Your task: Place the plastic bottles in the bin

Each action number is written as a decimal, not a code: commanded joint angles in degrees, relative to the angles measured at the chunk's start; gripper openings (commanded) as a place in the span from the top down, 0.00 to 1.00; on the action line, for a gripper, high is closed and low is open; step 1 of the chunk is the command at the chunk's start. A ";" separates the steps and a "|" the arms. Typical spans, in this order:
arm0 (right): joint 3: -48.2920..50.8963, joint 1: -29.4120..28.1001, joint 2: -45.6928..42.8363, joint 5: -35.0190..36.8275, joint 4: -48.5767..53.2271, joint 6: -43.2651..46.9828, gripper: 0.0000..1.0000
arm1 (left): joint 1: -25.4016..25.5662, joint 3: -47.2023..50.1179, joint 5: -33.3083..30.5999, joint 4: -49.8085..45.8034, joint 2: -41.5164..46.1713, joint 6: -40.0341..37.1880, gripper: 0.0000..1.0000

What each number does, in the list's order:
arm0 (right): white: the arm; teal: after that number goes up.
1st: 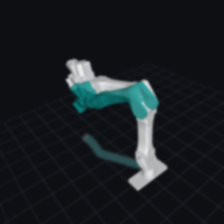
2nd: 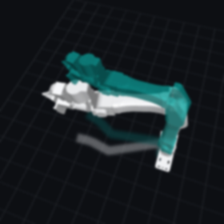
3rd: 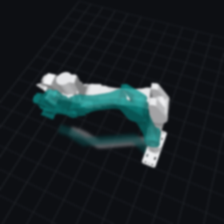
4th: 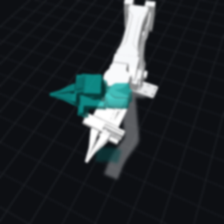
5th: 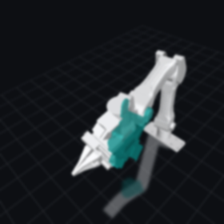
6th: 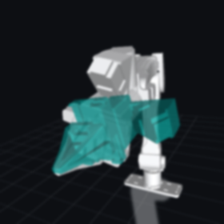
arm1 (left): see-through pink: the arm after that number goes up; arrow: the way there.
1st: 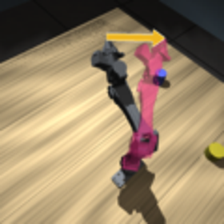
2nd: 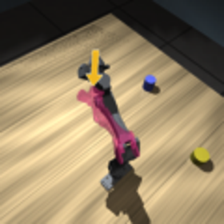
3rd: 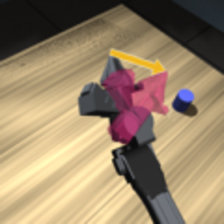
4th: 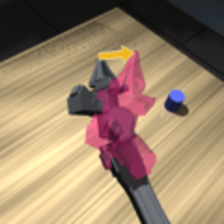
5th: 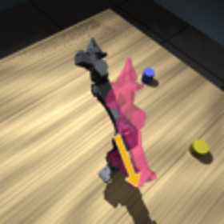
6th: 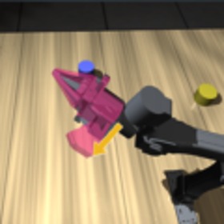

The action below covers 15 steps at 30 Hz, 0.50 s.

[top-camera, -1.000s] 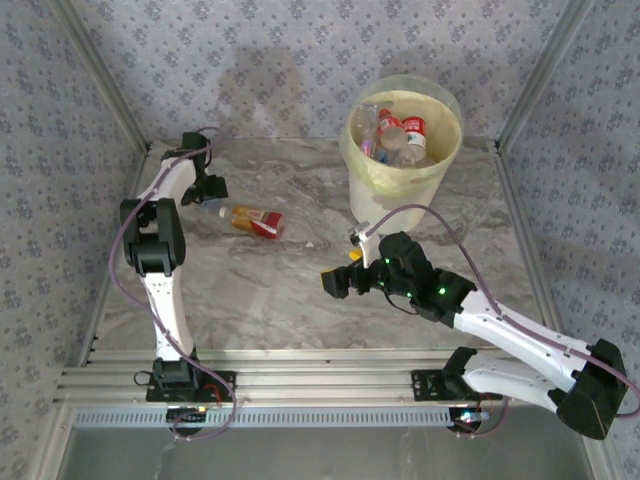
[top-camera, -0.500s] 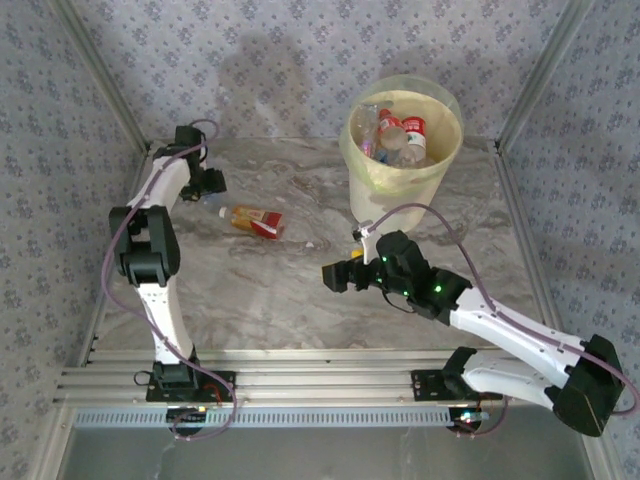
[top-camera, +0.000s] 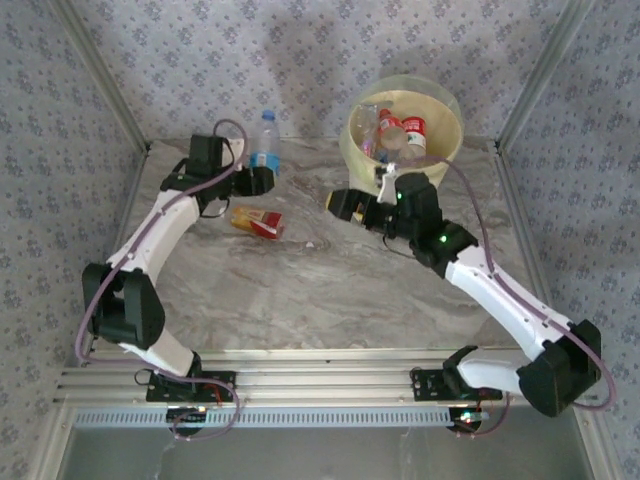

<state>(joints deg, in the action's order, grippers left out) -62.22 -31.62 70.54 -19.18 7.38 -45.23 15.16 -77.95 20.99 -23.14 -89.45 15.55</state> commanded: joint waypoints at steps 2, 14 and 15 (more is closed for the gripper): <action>-7.10 1.97 4.31 -7.34 2.98 -3.57 0.02 | 5.65 4.91 4.00 10.04 6.46 -2.02 0.33; -15.20 2.04 12.03 -8.07 2.58 -3.47 0.03 | 16.35 9.66 2.09 14.17 11.41 -2.23 0.32; -15.33 1.93 12.23 -7.85 2.55 -3.24 0.03 | 16.79 9.50 2.13 13.93 11.53 -2.24 0.32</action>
<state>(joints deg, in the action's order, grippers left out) -75.35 -29.50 82.11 -26.24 8.84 -48.27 31.05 -68.53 22.74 -11.77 -79.99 14.00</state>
